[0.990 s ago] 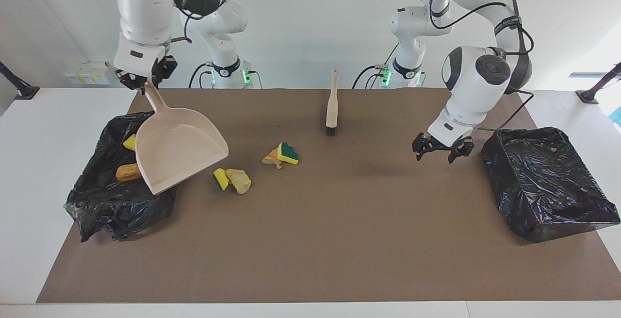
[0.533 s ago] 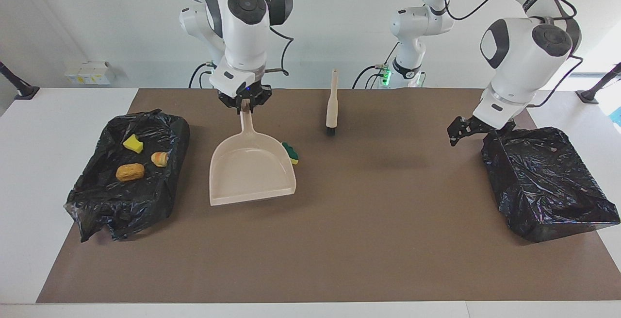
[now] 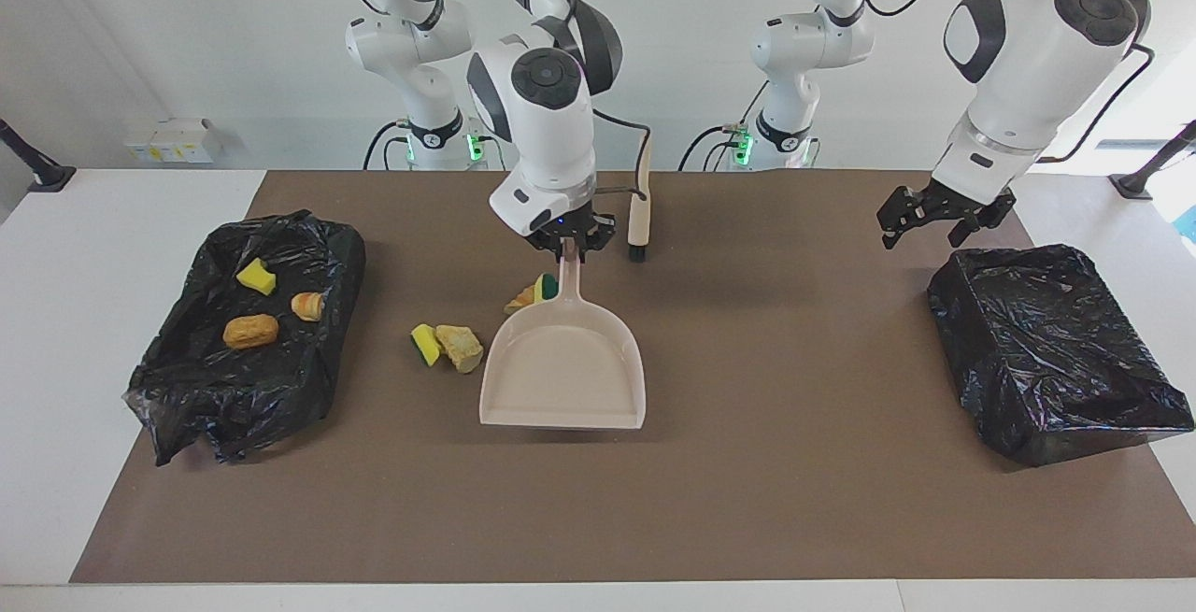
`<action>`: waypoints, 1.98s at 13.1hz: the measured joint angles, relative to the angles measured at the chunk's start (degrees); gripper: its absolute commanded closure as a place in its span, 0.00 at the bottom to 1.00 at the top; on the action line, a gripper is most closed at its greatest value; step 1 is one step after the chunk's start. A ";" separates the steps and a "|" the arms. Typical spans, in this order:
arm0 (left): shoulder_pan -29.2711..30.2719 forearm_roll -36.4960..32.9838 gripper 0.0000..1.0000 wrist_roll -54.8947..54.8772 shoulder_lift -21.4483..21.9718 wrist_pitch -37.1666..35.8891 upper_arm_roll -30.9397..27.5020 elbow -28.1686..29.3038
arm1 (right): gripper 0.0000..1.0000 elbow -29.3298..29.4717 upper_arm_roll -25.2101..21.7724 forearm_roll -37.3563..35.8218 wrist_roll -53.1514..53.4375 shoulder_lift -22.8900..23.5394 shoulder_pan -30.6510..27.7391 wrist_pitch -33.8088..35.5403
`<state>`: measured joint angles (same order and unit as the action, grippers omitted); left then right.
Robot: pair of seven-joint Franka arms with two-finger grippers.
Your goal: Sweep and dump trash in bin
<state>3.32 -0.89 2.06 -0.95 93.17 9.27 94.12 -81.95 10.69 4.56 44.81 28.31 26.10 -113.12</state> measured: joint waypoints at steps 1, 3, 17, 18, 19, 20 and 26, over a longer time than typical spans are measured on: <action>-0.25 0.02 0.00 -0.39 0.59 -0.69 -0.13 0.00 | 1.00 1.07 -0.01 0.00 2.21 2.52 1.93 -2.53; -3.41 0.03 0.00 -0.69 1.13 -1.20 -2.77 -0.01 | 1.00 2.59 -0.07 0.00 3.99 6.34 4.35 -6.38; -13.27 2.11 0.00 -3.37 3.18 -2.07 -13.02 0.03 | 0.00 2.05 -0.73 -1.49 -7.13 6.42 3.79 -3.44; -12.94 2.69 0.00 -3.39 3.20 -1.63 -13.25 0.01 | 0.00 1.83 -0.78 -1.52 -7.19 4.86 2.92 0.32; -12.73 2.93 0.00 -3.51 3.22 -1.58 -13.35 0.00 | 0.00 1.24 -0.79 -1.53 -8.03 3.10 1.68 3.97; -12.77 3.06 0.00 -3.59 3.24 -1.59 -13.26 0.00 | 0.00 0.35 -0.78 -1.50 -9.57 1.33 0.71 6.21; -15.23 3.42 0.00 -4.32 1.84 2.69 -12.00 1.72 | 0.00 -11.80 -0.38 4.70 -10.58 -16.17 0.92 17.54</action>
<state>-11.91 2.53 -2.26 0.90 95.86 -2.73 95.84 -93.75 10.31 9.26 34.23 12.14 27.01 -95.58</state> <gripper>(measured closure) 0.000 0.000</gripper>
